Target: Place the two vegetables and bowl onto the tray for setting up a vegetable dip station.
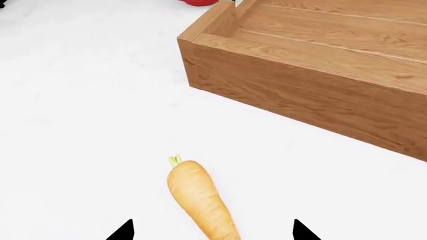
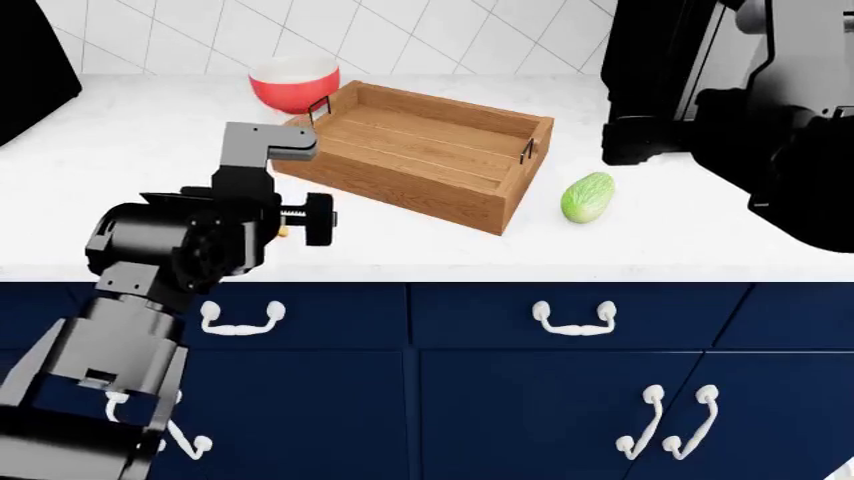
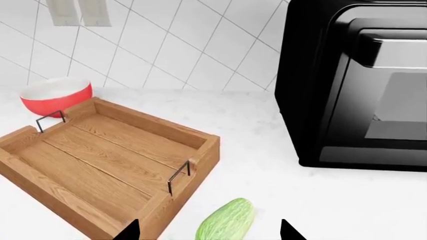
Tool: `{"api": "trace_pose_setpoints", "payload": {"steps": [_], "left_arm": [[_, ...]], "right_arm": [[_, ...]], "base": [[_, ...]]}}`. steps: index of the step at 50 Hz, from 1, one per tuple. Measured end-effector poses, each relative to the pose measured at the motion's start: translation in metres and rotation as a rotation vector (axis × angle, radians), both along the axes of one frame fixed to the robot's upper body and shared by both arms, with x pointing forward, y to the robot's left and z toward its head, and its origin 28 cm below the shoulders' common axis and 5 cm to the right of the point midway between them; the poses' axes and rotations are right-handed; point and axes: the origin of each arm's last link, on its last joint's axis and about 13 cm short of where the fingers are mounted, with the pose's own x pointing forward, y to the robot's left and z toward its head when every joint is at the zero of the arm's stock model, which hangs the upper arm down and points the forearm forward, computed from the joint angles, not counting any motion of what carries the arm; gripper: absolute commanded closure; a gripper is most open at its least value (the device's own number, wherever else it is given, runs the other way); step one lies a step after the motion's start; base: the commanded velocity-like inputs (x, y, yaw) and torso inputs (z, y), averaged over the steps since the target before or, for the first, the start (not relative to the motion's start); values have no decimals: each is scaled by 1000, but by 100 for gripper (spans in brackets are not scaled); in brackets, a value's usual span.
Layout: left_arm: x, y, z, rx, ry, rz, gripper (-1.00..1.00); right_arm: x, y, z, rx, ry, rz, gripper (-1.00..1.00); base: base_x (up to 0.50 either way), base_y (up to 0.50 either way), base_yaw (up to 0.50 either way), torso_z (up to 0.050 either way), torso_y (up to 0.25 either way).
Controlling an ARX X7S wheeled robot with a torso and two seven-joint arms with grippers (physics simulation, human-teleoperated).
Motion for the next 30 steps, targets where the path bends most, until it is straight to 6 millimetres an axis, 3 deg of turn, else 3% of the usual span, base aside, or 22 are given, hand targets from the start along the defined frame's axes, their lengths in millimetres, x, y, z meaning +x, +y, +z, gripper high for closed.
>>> {"api": "trace_pose_setpoints", "payload": {"steps": [30], "left_arm": [[11, -1, -21, 0, 29, 10, -100]], "right_arm": [[-2, -3, -5, 6, 6, -6, -100]], "base": [[0, 0, 0, 0, 0]]}}
